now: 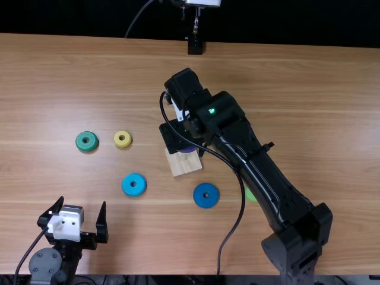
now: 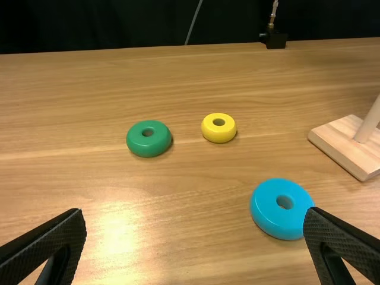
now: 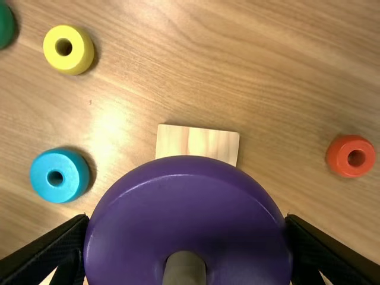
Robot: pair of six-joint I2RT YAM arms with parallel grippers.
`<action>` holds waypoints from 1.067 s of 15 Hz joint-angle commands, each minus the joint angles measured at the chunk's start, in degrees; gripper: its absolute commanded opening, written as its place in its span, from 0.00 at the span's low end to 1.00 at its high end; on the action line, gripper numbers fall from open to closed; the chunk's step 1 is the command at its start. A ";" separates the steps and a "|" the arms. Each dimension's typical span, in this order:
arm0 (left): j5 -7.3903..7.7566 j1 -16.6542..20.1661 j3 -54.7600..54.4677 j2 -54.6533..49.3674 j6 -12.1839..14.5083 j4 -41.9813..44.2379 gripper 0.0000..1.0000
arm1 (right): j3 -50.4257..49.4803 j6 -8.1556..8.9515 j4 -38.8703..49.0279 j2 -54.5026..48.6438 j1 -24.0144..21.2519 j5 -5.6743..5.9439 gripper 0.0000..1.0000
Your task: Build the Hanoi tower: stack the rings onto the peg from bottom to top in this color order: purple, dark blue, light blue, dark green, light green, yellow, orange.
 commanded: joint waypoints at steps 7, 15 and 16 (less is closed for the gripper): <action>0.59 -0.73 -6.00 -0.69 -0.17 -4.53 1.00 | -0.34 0.69 -0.08 4.62 0.50 0.03 0.59; 0.59 -0.73 -6.00 -0.69 -0.17 -4.53 1.00 | -1.13 0.79 0.24 5.59 0.68 0.03 1.00; 0.59 -0.73 -6.00 -0.69 -0.17 -4.53 1.00 | -1.04 0.79 0.24 5.41 0.68 0.03 1.00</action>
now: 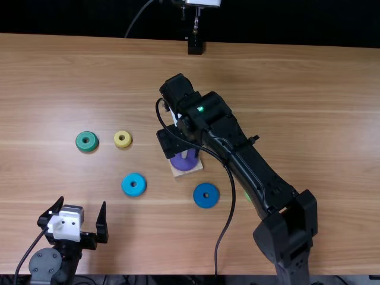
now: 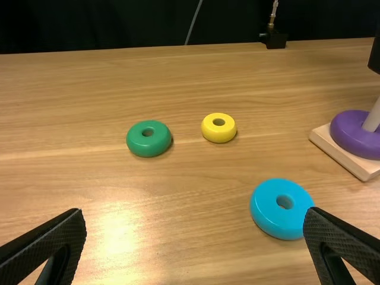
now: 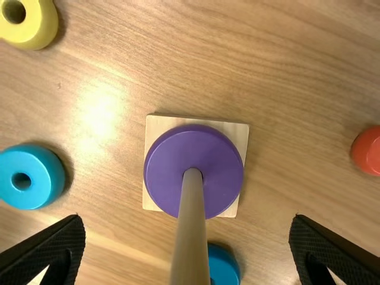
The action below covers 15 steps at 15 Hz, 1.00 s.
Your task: Build the Hanoi tower: stack the rings onto the peg from bottom to top in this color order: purple, dark blue, light blue, dark green, light green, yellow, orange.
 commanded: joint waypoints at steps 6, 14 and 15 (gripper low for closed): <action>0.61 -0.73 -6.00 -0.69 -0.19 -4.53 1.00 | 6.75 0.19 -0.19 -2.36 0.50 0.22 1.00; 0.61 -0.73 -6.00 -0.69 -0.19 -4.53 1.00 | 4.55 0.61 0.44 -18.01 -0.12 2.22 1.00; 0.61 -0.73 -6.00 -0.69 -0.19 -4.53 1.00 | 0.60 1.46 0.65 -21.17 -0.12 4.75 1.00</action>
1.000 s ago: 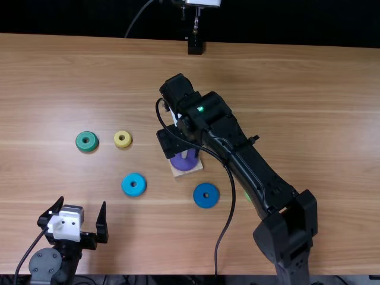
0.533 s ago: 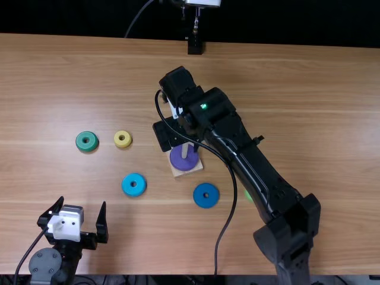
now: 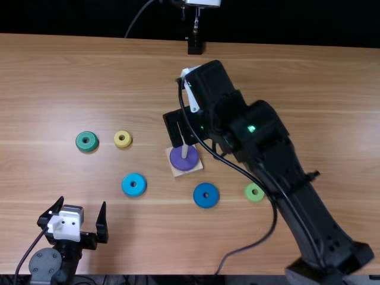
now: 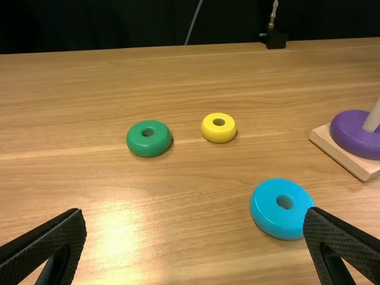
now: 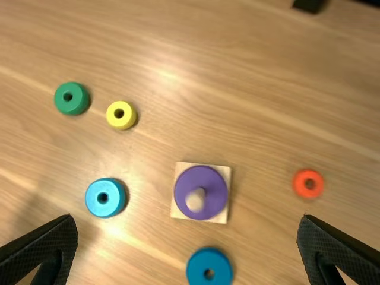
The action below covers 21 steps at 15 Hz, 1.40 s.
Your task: Build the Hanoi tower: stack the rings onto the peg from bottom to top in this color order: purple, dark blue, light blue, dark green, light green, yellow, orange.
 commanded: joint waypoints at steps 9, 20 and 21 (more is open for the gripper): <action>0.61 -0.73 -6.00 -0.67 -0.17 -4.53 1.00 | -34.90 10.44 -0.84 -18.11 1.29 6.53 1.00; 0.61 -0.73 -6.00 -0.67 -0.17 -4.53 1.00 | -48.00 17.40 10.87 -13.10 6.21 2.52 1.00; 0.61 -0.73 -6.00 -0.67 -0.17 -4.53 1.00 | -48.44 17.40 11.40 -11.08 6.21 2.52 1.00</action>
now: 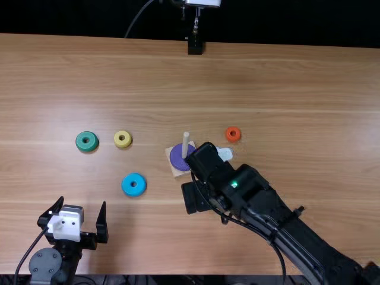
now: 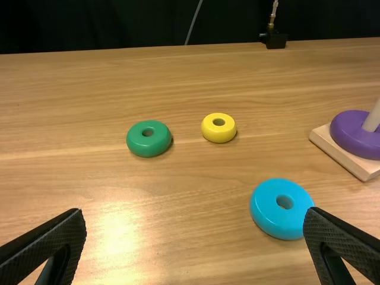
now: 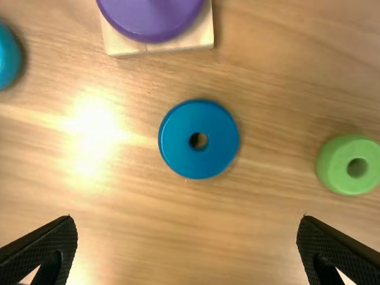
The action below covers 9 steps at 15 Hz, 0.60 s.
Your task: Build the Hanoi tower: stack the rings onto the peg from bottom to top in this color order: purple, dark blue, light blue, dark green, light green, yellow, orange.
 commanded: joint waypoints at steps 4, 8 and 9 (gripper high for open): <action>0.61 -0.73 -6.00 -0.67 -0.19 -4.53 1.00 | -1.03 1.76 3.07 7.44 -0.06 0.09 1.00; 0.61 -0.73 -6.00 -0.67 -0.19 -4.53 1.00 | -1.38 1.65 7.29 11.40 -0.06 -0.01 1.00; 0.61 -0.73 -6.00 -0.67 -0.19 -4.53 1.00 | -1.47 1.65 7.82 12.28 -0.06 -0.01 1.00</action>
